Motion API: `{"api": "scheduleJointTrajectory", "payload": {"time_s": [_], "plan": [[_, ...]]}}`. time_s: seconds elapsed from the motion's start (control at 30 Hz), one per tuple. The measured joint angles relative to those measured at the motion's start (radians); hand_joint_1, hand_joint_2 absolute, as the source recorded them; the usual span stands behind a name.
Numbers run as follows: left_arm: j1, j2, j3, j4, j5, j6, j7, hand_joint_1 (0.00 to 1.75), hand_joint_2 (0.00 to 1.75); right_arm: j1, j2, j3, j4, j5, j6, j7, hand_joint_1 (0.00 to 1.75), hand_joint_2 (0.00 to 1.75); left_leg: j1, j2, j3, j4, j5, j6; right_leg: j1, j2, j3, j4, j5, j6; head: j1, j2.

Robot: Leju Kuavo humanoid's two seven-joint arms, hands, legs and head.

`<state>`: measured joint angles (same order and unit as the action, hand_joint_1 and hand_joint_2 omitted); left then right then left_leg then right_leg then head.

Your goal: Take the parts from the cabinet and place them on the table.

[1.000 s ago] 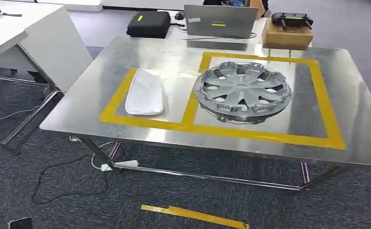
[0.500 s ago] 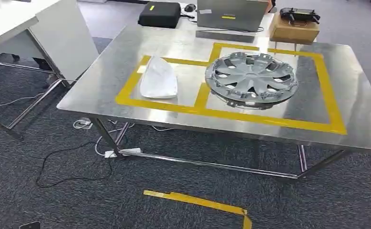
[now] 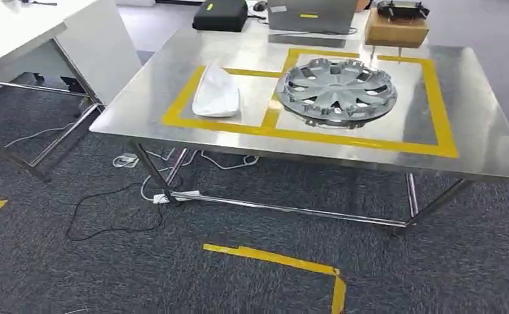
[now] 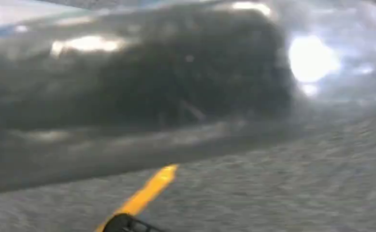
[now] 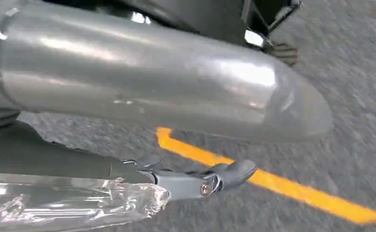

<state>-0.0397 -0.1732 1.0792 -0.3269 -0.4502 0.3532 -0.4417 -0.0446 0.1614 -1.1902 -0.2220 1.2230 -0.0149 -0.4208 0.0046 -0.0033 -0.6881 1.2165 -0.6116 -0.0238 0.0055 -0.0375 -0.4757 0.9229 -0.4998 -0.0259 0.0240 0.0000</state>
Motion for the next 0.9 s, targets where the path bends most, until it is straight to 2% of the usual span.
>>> {"api": "scheduleJointTrajectory", "payload": {"time_s": [0.03, 0.07, 0.1, 0.13, 0.17, 0.2, 0.23, 0.27, 0.33, 0.37, 0.4, 0.43, 0.47, 0.5, 0.53, 0.57, 0.6, 0.63, 0.67, 0.7, 0.73, 0.77, 0.83, 0.87, 0.9], "plan": [[0.000, 0.000, -0.003, 0.008, -0.019, -0.001, 0.016, 0.00, 0.00, 0.000, 0.000, 0.000, 0.000, 0.002, 0.000, 0.001, 0.00, 0.00, 0.002, 0.000, -0.006, 0.062, -0.010, -0.004, 0.000, -0.010, -0.018, 0.008, 0.008, 0.001, 0.000, 0.000], [0.000, -0.003, -0.008, 0.016, -0.032, -0.004, 0.030, 0.00, 0.00, 0.000, 0.000, 0.000, 0.000, 0.003, 0.000, 0.002, 0.00, 0.00, 0.005, 0.000, 0.004, 0.086, 0.017, -0.007, 0.000, -0.021, -0.031, 0.017, 0.016, 0.003, -0.001, 0.000], [0.001, -0.005, -0.013, 0.025, -0.045, -0.012, 0.047, 0.00, 0.00, -0.001, 0.003, 0.000, 0.000, 0.008, 0.000, 0.005, 0.00, 0.00, 0.008, 0.002, 0.032, 0.072, 0.059, -0.009, -0.001, -0.030, -0.051, 0.029, 0.023, 0.005, 0.000, 0.000], [0.002, -0.007, -0.021, 0.030, -0.053, -0.021, 0.056, 0.00, 0.00, -0.001, 0.005, 0.000, 0.000, 0.011, -0.001, 0.008, 0.00, 0.00, 0.010, 0.005, 0.076, 0.026, 0.099, -0.010, -0.001, -0.039, -0.071, 0.041, 0.028, 0.009, -0.001, 0.000], [0.001, -0.008, -0.026, 0.034, -0.059, -0.031, 0.060, 0.00, 0.00, -0.001, 0.007, 0.000, 0.000, 0.012, -0.002, 0.010, 0.00, 0.00, 0.011, 0.020, 0.134, -0.049, 0.115, -0.010, -0.001, -0.047, -0.086, 0.051, 0.030, 0.013, 0.000, 0.000], [0.000, -0.011, -0.031, 0.038, -0.064, -0.042, 0.060, 0.00, 0.00, -0.002, 0.008, -0.001, 0.000, 0.013, -0.003, 0.010, 0.00, 0.00, 0.011, 0.069, 0.207, -0.145, 0.098, -0.009, 0.002, -0.055, -0.094, 0.061, 0.032, 0.017, -0.002, 0.000], [-0.004, -0.012, -0.034, 0.041, -0.065, -0.052, 0.060, 0.00, 0.00, -0.001, 0.009, -0.001, 0.000, 0.014, -0.003, 0.010, 0.00, 0.00, 0.005, 0.096, 0.256, -0.224, 0.067, -0.008, 0.005, -0.063, -0.102, 0.074, 0.033, 0.021, -0.003, 0.000], [-0.007, -0.015, -0.038, 0.042, -0.067, -0.065, 0.059, 0.00, 0.00, -0.001, 0.011, -0.001, 0.000, 0.016, -0.002, 0.008, 0.00, 0.00, 0.002, 0.089, 0.263, -0.250, 0.047, 0.011, 0.007, -0.074, -0.104, 0.080, 0.036, 0.027, 0.001, 0.000], [-0.004, -0.018, -0.047, 0.047, -0.071, -0.086, 0.055, 0.00, 0.00, -0.004, 0.012, -0.001, 0.000, 0.016, 0.000, 0.002, 0.00, 0.00, -0.003, 0.068, 0.250, -0.249, 0.051, 0.026, 0.001, -0.098, -0.105, 0.077, 0.049, 0.041, 0.000, 0.000], [0.001, -0.018, -0.047, 0.050, -0.071, -0.092, 0.054, 0.00, 0.00, -0.004, 0.012, -0.001, 0.000, 0.018, 0.001, 0.000, 0.00, 0.00, -0.001, 0.060, 0.247, -0.254, 0.063, 0.036, 0.000, -0.103, -0.107, 0.079, 0.051, 0.047, -0.004, 0.000], [0.003, -0.019, -0.048, 0.051, -0.071, -0.095, 0.051, 0.00, 0.00, -0.005, 0.012, -0.001, 0.000, 0.018, 0.001, -0.001, 0.00, 0.00, 0.002, 0.052, 0.237, -0.253, 0.072, 0.044, -0.005, -0.048, -0.123, 0.095, 0.026, 0.060, 0.001, 0.000], [0.003, -0.018, -0.048, 0.052, -0.071, -0.098, 0.051, 0.00, 0.00, -0.003, 0.012, -0.001, 0.000, 0.018, 0.002, -0.002, 0.00, 0.00, 0.002, 0.044, 0.228, -0.253, 0.080, 0.051, -0.007, -0.001, -0.138, 0.142, -0.019, 0.065, 0.004, 0.000], [0.001, -0.020, -0.048, 0.052, -0.072, -0.099, 0.049, 0.00, 0.00, 0.000, 0.012, -0.001, 0.000, 0.019, 0.003, -0.002, 0.00, 0.00, 0.000, 0.030, 0.216, -0.253, 0.089, 0.054, -0.008, 0.021, -0.167, 0.219, -0.066, 0.067, 0.004, 0.000], [0.000, -0.021, -0.048, 0.053, -0.073, -0.101, 0.049, 0.00, 0.00, 0.003, 0.012, -0.001, 0.000, 0.019, 0.004, -0.002, 0.00, 0.00, -0.003, 0.015, 0.202, -0.251, 0.099, 0.056, -0.007, 0.031, -0.202, 0.313, -0.113, 0.067, 0.005, 0.000], [0.000, -0.022, -0.048, 0.054, -0.073, -0.104, 0.049, 0.00, 0.00, 0.005, 0.012, -0.001, 0.000, 0.020, 0.004, -0.002, 0.00, 0.00, -0.006, 0.000, 0.192, -0.251, 0.108, 0.057, -0.007, 0.034, -0.224, 0.376, -0.139, 0.065, 0.005, 0.000], [0.002, -0.023, -0.048, 0.056, -0.073, -0.108, 0.049, 0.00, 0.00, 0.006, 0.012, -0.001, 0.000, 0.020, 0.005, -0.003, 0.00, 0.00, -0.010, -0.013, 0.184, -0.250, 0.115, 0.058, -0.006, 0.035, -0.222, 0.390, -0.138, 0.061, 0.004, 0.000], [0.004, -0.023, -0.048, 0.057, -0.072, -0.109, 0.049, 0.00, 0.00, 0.006, 0.012, -0.001, 0.000, 0.020, 0.005, -0.004, 0.00, 0.00, -0.013, -0.026, 0.178, -0.250, 0.120, 0.058, -0.005, 0.036, -0.196, 0.357, -0.115, 0.055, 0.004, 0.000], [0.005, -0.024, -0.048, 0.058, -0.072, -0.109, 0.049, 0.00, 0.00, 0.006, 0.012, -0.001, 0.000, 0.021, 0.005, -0.005, 0.00, 0.00, -0.016, -0.039, 0.175, -0.250, 0.124, 0.058, -0.004, 0.040, -0.149, 0.282, -0.077, 0.047, 0.004, 0.000], [0.005, -0.025, -0.048, 0.058, -0.072, -0.109, 0.049, 0.00, 0.00, 0.006, 0.012, -0.001, 0.000, 0.021, 0.006, -0.006, 0.00, 0.00, -0.018, -0.053, 0.174, -0.250, 0.128, 0.058, -0.002, 0.056, -0.086, 0.176, -0.032, 0.037, 0.004, 0.000], [0.004, -0.026, -0.048, 0.058, -0.072, -0.110, 0.049, 0.00, 0.00, 0.005, 0.012, -0.001, 0.000, 0.021, 0.006, -0.006, 0.00, 0.00, -0.019, -0.066, 0.174, -0.250, 0.131, 0.056, 0.001, 0.096, -0.031, 0.080, -0.006, 0.024, 0.003, 0.000], [0.002, -0.030, -0.048, 0.059, -0.072, -0.111, 0.048, 0.00, 0.00, 0.005, 0.011, -0.001, 0.000, 0.021, 0.006, -0.007, 0.00, 0.00, -0.022, -0.072, 0.167, -0.249, 0.136, 0.053, -0.003, 0.126, -0.015, 0.054, -0.023, 0.015, 0.000, 0.000], [-0.001, -0.030, -0.048, 0.059, -0.072, -0.111, 0.048, 0.00, 0.00, 0.005, 0.011, -0.001, 0.000, 0.021, 0.006, -0.008, 0.00, 0.00, -0.017, -0.085, 0.159, -0.245, 0.139, 0.047, 0.000, 0.117, -0.010, 0.043, -0.018, 0.017, 0.005, 0.000], [0.003, -0.032, -0.048, 0.061, -0.072, -0.111, 0.048, 0.00, 0.00, 0.004, 0.011, -0.001, 0.000, 0.022, 0.006, -0.008, 0.00, 0.00, -0.012, -0.104, 0.151, -0.247, 0.150, 0.033, 0.002, 0.100, -0.012, 0.044, -0.014, 0.016, 0.003, 0.000], [0.005, -0.032, -0.048, 0.063, -0.072, -0.111, 0.048, 0.00, 0.00, 0.004, 0.012, -0.002, 0.000, 0.022, 0.006, -0.008, 0.00, 0.00, -0.015, -0.116, 0.146, -0.247, 0.153, 0.028, -0.002, 0.089, -0.011, 0.035, -0.006, 0.013, 0.003, 0.000], [0.006, -0.031, -0.048, 0.063, -0.072, -0.111, 0.048, 0.00, 0.00, 0.003, 0.013, -0.002, -0.001, 0.022, 0.006, -0.008, 0.00, 0.00, -0.013, -0.083, 0.143, -0.231, 0.137, 0.027, -0.008, 0.069, -0.009, 0.025, 0.002, 0.012, 0.004, 0.000]]}}
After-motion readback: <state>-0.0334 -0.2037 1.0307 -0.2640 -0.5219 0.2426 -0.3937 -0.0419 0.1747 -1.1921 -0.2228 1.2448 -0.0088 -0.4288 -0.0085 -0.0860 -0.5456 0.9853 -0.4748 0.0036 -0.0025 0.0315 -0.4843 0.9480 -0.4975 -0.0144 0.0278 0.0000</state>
